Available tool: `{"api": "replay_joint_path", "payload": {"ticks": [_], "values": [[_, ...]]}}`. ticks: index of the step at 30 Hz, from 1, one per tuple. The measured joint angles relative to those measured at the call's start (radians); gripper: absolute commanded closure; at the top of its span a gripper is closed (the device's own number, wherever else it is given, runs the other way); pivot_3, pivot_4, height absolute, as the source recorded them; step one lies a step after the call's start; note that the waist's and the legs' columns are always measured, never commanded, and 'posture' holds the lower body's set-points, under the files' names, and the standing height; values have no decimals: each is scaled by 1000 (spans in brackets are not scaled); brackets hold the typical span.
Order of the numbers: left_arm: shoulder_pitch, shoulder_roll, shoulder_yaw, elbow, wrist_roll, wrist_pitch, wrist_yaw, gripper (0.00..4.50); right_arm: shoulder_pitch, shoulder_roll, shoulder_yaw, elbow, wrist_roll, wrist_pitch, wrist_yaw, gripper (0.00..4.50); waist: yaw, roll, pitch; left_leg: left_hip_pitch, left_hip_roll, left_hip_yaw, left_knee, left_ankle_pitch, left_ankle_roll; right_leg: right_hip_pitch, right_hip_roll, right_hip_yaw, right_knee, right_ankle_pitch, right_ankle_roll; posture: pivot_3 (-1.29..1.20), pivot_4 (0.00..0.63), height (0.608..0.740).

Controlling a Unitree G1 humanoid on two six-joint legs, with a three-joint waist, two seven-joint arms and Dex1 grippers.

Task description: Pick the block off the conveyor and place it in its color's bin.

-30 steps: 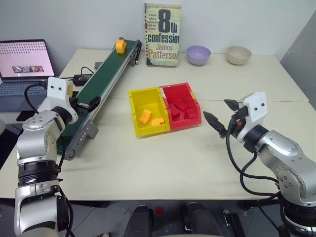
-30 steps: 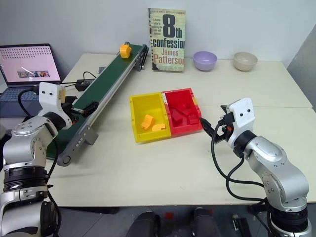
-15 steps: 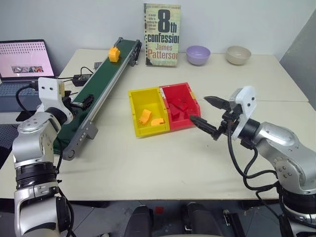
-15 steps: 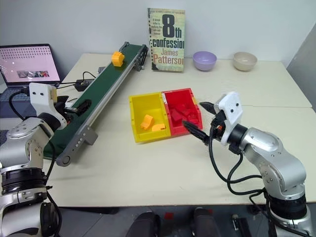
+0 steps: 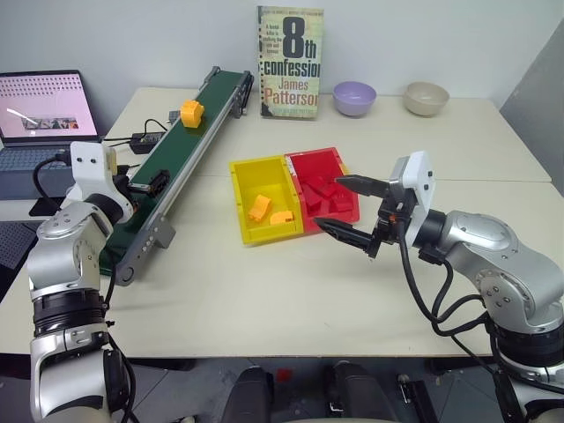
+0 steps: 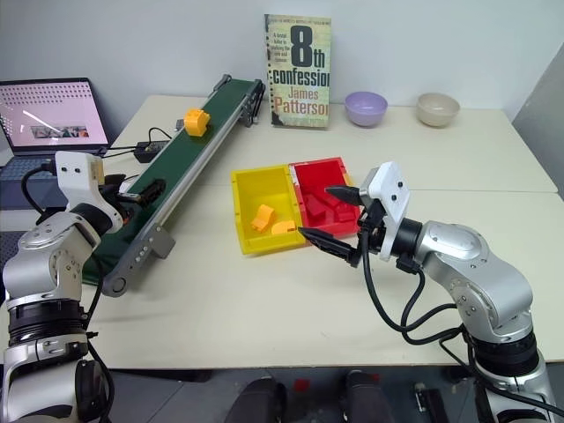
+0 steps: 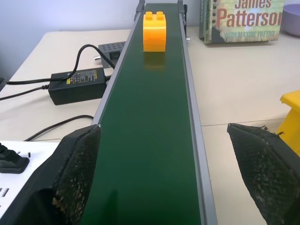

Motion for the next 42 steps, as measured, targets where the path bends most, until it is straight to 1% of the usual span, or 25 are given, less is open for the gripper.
{"api": "replay_joint_path", "payload": {"ticks": [13,34,36,37,42], "values": [[-44,5,-9,103,8,-47,-23,9,45,-6,0,-13,6,-19,1,0,0,0,0,0,0,0,0,0,0,0,0,0,0,0,0,0,150,740],[-59,16,-42,167,37,-80,-31,9,25,-10,-2,-23,35,2,-40,0,0,0,0,0,0,0,0,0,0,0,0,0,0,0,0,0,150,740],[-59,16,-42,174,37,-80,-31,376,25,-10,-2,-23,36,2,-40,0,0,0,0,0,0,0,0,0,0,0,0,0,0,0,0,0,150,740],[-59,16,-42,174,37,-82,-31,453,25,-10,-2,-23,37,2,-40,0,0,0,0,0,0,0,0,0,0,0,0,0,0,0,0,0,150,740],[-59,17,-42,174,36,-88,-31,1486,18,-10,-2,-23,57,7,-43,0,0,0,0,0,0,0,0,0,0,0,0,0,0,0,0,0,150,740]]}}
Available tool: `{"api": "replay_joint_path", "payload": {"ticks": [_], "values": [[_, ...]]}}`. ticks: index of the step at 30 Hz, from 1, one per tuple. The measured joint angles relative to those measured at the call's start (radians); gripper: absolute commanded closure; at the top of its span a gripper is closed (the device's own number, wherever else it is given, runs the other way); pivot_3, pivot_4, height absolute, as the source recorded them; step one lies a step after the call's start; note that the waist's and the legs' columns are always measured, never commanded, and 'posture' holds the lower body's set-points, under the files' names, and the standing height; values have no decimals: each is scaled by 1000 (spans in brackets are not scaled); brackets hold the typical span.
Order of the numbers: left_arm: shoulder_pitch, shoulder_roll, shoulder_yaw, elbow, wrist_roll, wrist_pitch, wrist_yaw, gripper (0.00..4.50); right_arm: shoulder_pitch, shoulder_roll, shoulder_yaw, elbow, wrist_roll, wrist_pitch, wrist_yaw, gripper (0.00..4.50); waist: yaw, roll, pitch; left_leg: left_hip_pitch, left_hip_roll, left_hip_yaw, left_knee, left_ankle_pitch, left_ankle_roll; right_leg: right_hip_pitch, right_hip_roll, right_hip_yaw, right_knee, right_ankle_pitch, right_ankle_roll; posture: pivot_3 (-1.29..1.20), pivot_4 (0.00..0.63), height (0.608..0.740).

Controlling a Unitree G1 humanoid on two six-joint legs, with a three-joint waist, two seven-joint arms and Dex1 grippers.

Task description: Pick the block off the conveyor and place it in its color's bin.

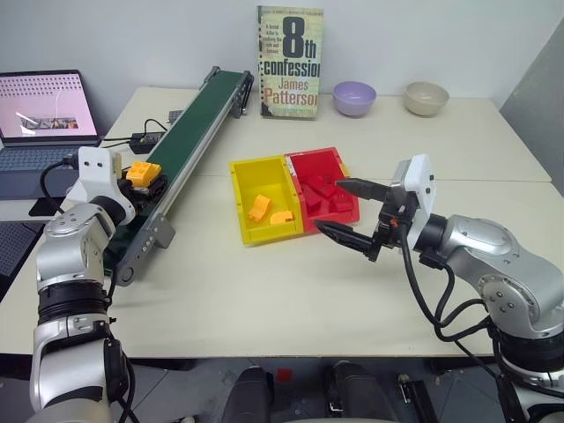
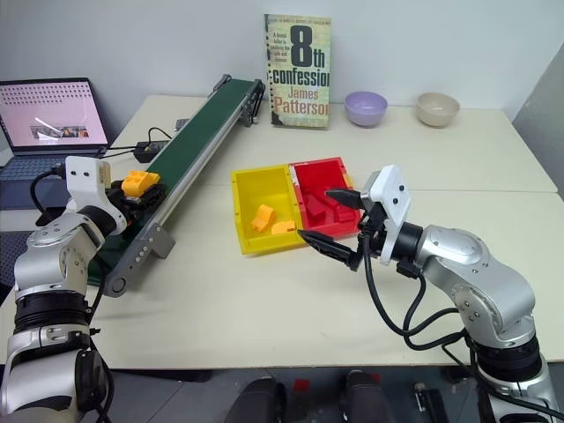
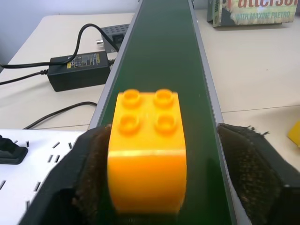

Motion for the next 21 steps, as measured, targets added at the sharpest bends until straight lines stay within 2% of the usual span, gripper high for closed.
{"api": "replay_joint_path", "payload": {"ticks": [5,7,14,18,21], "values": [[21,12,5,-18,0,20,4,2584,-8,-2,-1,0,9,6,-13,0,0,0,0,0,0,0,0,0,0,0,0,0,0,0,0,0,150,740],[42,11,14,-45,-9,36,11,2878,-8,-3,-1,-1,9,8,-17,0,0,0,0,0,0,0,0,0,0,0,-1,0,0,0,0,0,150,740],[101,10,47,-184,-37,119,54,2949,-8,-17,-2,-31,41,39,-26,0,3,0,0,-1,0,-3,0,0,0,0,-4,0,0,0,0,0,150,740],[45,9,37,-210,-62,159,39,2949,-7,-19,-5,-40,45,46,-50,0,4,0,0,-1,0,-3,0,0,0,1,-1,0,0,0,0,0,150,740],[-30,3,-23,-264,-79,189,-14,2949,6,-44,-7,-57,36,58,-74,0,7,0,0,-1,-2,-2,0,0,0,1,-1,0,-1,0,0,0,150,740]]}}
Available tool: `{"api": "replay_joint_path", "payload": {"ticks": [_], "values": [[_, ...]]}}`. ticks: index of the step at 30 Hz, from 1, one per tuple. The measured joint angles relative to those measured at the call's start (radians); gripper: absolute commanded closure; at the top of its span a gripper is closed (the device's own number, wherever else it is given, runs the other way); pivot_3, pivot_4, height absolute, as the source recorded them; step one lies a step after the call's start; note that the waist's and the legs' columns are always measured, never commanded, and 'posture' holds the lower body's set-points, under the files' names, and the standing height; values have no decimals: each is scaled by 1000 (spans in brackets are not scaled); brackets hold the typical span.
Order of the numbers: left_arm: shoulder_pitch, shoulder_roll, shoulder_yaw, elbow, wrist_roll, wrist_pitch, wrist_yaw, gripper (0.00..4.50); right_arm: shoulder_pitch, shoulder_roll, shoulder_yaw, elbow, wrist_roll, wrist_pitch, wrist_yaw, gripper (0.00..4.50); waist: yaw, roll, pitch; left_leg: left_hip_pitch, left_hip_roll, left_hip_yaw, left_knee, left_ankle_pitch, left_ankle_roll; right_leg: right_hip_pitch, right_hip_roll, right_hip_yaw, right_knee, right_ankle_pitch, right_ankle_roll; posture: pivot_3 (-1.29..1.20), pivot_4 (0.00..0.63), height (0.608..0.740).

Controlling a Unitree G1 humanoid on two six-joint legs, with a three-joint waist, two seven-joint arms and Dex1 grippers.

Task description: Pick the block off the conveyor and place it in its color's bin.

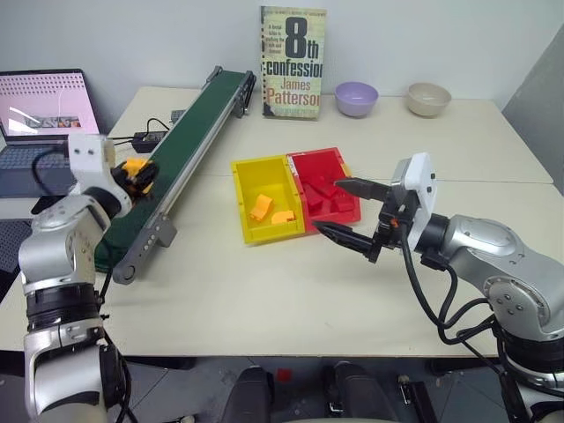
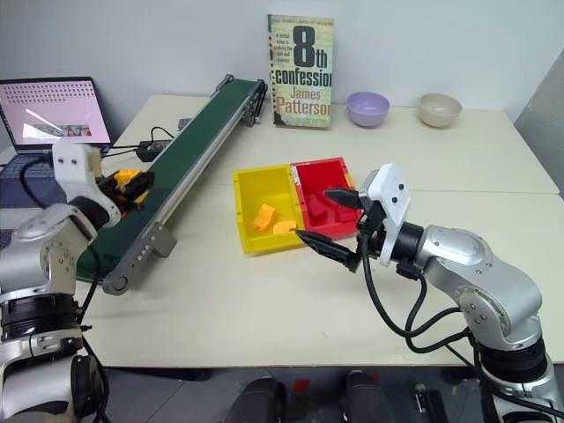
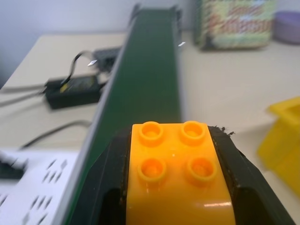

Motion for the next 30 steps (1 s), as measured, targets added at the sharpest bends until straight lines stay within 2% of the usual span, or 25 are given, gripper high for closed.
{"api": "replay_joint_path", "payload": {"ticks": [5,10,14,15,16,17,25,28,30], "values": [[-128,-68,-164,-23,-8,6,-134,2949,69,-21,-2,-58,-17,30,-46,0,4,-1,0,0,-1,3,0,0,0,0,0,0,-1,0,0,0,150,740],[-198,-131,-349,88,62,-82,-278,2949,118,-12,-11,-113,-17,49,-101,0,-8,-1,0,1,0,4,0,0,0,-1,2,1,0,0,0,0,150,740],[-217,-149,-410,217,125,-171,-329,2949,136,1,-15,-143,-16,67,-147,0,-14,0,0,1,0,2,0,0,0,-1,6,0,1,0,0,0,150,740],[-226,-154,-414,249,137,-190,-336,2599,136,5,-16,-148,-15,73,-160,0,-13,0,0,1,0,2,0,0,0,-1,6,0,1,0,0,0,150,740],[-234,-155,-417,275,146,-208,-341,2599,136,7,-17,-154,-13,77,-169,0,-12,0,0,1,0,2,0,0,0,-1,6,0,1,0,0,0,150,740],[-239,-154,-417,290,154,-223,-346,2223,137,7,-20,-161,-10,79,-176,0,-12,-1,0,1,1,1,0,0,0,-1,6,0,1,0,0,0,150,740],[-298,-183,-404,368,160,-290,-399,710,148,8,-29,-180,10,97,-219,0,-8,-1,0,-1,0,3,0,0,0,-1,2,1,-1,0,0,0,150,740],[-301,-189,-393,380,160,-295,-400,171,156,5,-30,-180,10,95,-219,0,-8,-1,0,-1,0,3,0,0,0,-1,2,1,-1,0,0,0,150,740],[-301,-183,-386,381,159,-293,-406,40,158,0,-30,-180,9,91,-210,0,-8,-1,0,-1,0,3,0,0,0,-1,2,0,-1,0,0,0,150,740]]}}
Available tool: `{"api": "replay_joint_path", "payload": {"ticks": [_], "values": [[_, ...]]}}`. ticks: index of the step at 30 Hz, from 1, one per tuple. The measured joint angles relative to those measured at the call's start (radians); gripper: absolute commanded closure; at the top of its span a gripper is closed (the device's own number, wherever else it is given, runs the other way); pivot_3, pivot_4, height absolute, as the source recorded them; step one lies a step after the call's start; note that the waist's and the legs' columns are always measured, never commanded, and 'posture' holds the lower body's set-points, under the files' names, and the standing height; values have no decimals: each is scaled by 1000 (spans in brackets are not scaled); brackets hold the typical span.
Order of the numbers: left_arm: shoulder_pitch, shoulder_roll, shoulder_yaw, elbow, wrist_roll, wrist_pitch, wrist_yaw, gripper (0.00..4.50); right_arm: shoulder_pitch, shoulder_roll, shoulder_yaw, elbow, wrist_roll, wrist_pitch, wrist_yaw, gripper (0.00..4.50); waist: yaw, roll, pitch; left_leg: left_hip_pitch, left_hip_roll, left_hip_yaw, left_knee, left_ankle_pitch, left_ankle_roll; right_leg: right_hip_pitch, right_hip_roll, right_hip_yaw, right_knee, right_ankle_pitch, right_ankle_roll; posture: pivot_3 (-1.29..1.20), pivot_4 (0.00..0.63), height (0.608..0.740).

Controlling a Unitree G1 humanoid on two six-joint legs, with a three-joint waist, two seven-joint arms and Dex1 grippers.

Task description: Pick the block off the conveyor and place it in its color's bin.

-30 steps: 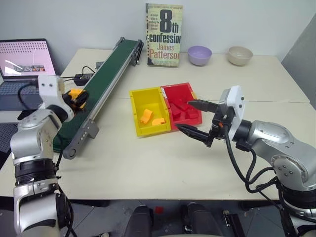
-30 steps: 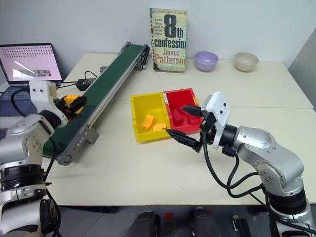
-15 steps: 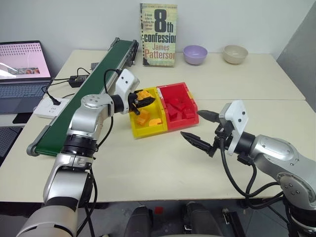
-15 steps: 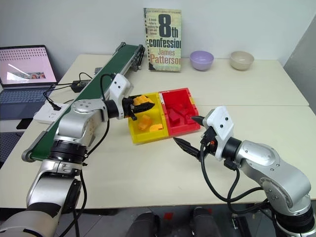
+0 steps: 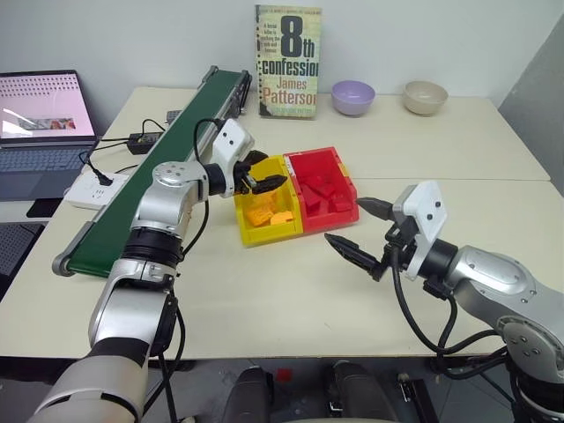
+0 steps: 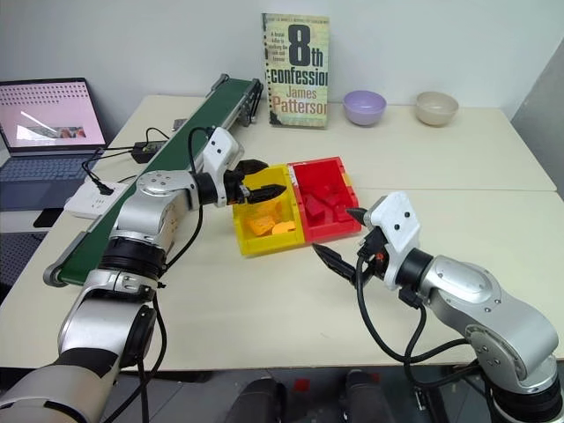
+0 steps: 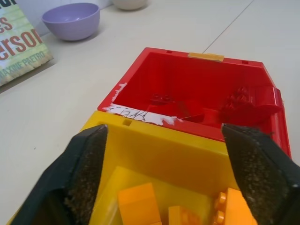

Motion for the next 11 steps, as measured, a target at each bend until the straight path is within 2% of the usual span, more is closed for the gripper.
{"api": "replay_joint_path", "payload": {"ticks": [6,7,11], "values": [[44,132,18,-109,-1,60,-76,40,7,-57,-13,30,-2,-26,66,0,-5,0,0,1,1,-1,-1,0,0,-1,2,0,1,0,0,0,150,740],[100,199,17,-193,-10,102,-125,40,1,-85,-20,60,-7,-40,99,0,-7,0,0,1,2,0,-1,0,0,-1,2,0,1,0,0,0,150,740],[209,299,37,-334,-63,213,-201,40,-12,-117,-38,129,-37,-73,152,0,-6,1,0,1,3,-1,-1,0,0,-1,2,0,1,-1,-1,0,150,740]]}}
